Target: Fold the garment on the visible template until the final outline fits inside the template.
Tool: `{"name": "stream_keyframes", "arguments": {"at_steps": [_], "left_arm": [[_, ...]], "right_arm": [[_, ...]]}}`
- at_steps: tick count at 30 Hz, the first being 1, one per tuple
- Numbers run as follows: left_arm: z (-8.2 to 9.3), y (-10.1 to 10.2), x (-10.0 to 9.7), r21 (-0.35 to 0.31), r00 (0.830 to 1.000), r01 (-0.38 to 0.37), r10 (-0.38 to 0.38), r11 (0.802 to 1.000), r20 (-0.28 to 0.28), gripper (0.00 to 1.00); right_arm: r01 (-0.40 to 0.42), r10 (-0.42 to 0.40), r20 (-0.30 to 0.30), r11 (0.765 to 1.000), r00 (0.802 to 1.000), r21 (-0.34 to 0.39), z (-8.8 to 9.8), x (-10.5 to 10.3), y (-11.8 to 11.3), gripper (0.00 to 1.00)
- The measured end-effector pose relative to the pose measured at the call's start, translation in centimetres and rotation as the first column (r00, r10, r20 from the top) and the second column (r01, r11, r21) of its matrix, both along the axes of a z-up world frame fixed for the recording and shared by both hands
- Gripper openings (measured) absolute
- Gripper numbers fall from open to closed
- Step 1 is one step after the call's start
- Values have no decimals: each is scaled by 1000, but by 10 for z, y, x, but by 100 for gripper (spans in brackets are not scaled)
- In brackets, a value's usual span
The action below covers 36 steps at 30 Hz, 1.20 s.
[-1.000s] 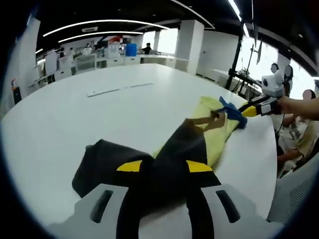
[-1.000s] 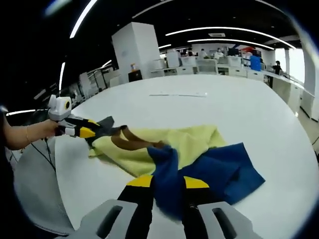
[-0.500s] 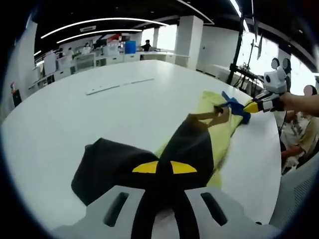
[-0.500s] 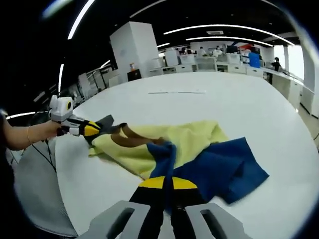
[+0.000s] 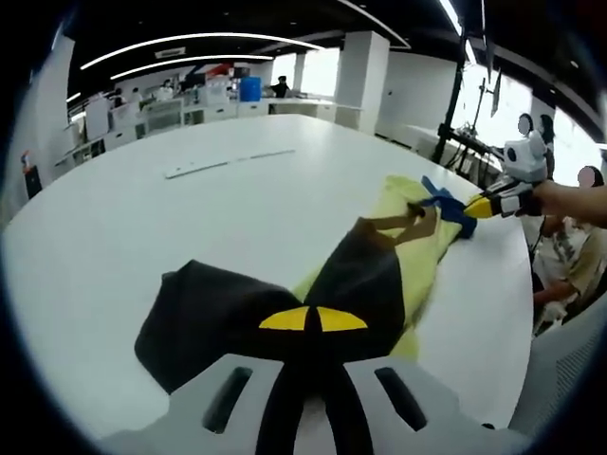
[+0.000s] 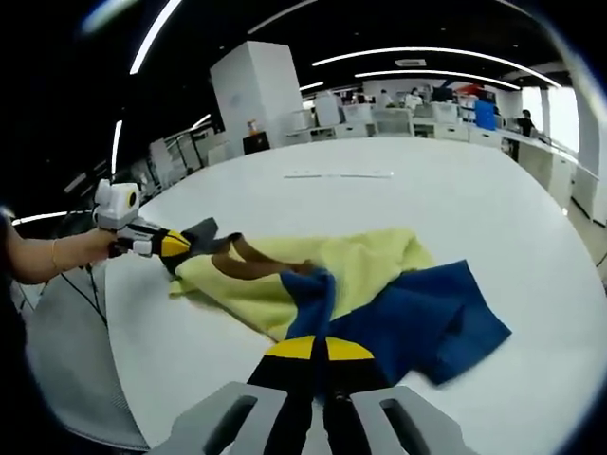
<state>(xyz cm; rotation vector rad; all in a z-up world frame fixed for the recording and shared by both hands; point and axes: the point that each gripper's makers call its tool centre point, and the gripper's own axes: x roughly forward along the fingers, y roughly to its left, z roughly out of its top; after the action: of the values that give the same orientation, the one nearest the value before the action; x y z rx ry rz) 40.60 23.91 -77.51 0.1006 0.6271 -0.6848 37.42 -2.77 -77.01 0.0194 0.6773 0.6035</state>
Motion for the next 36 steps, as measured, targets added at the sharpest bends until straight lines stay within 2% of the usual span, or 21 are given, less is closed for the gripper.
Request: {"name": "stream_keyframes", "arguments": {"at_steps": [4, 12, 15, 18, 23, 26, 30, 34, 36], "left_arm": [[8, 0, -4, 14, 1000, 6, -7, 1000, 20, 0], [41, 3, -7, -14, 996, -19, 20, 1000, 91, 0], [56, 5, -4, -55, 993, -49, 54, 997, 100, 0], [74, 5, 1, -93, 988, -66, 78, 993, 134, 0], [107, 0, 9, -111, 971, -74, 97, 991, 219, 0], [120, -1, 15, -128, 966, -84, 112, 988, 233, 0], [136, 0, 28, -147, 950, -118, 155, 982, 272, 0], [150, 3, 43, -184, 937, -142, 192, 973, 292, 0], [158, 6, 53, -173, 924, -160, 209, 972, 321, 0]], "right_arm": [[5, -5, 20, 1000, 1000, -5, 6, -1, -1, 0], [5, -4, 78, 1000, 997, -6, 35, -1, 0, 0], [23, -24, 99, 1000, 995, 11, 50, 5, -2, 0], [37, -39, 118, 999, 992, 21, 64, 11, -2, 0], [46, -48, 156, 999, 987, 20, 87, 23, -3, 0], [84, -97, 156, 993, 983, 83, 104, 37, -3, 0], [55, -58, 196, 998, 979, 21, 114, 51, -1, 0], [57, -60, 209, 998, 976, 18, 126, 70, 0, 0], [62, -63, 219, 998, 974, 10, 131, 80, -1, 0]]}}
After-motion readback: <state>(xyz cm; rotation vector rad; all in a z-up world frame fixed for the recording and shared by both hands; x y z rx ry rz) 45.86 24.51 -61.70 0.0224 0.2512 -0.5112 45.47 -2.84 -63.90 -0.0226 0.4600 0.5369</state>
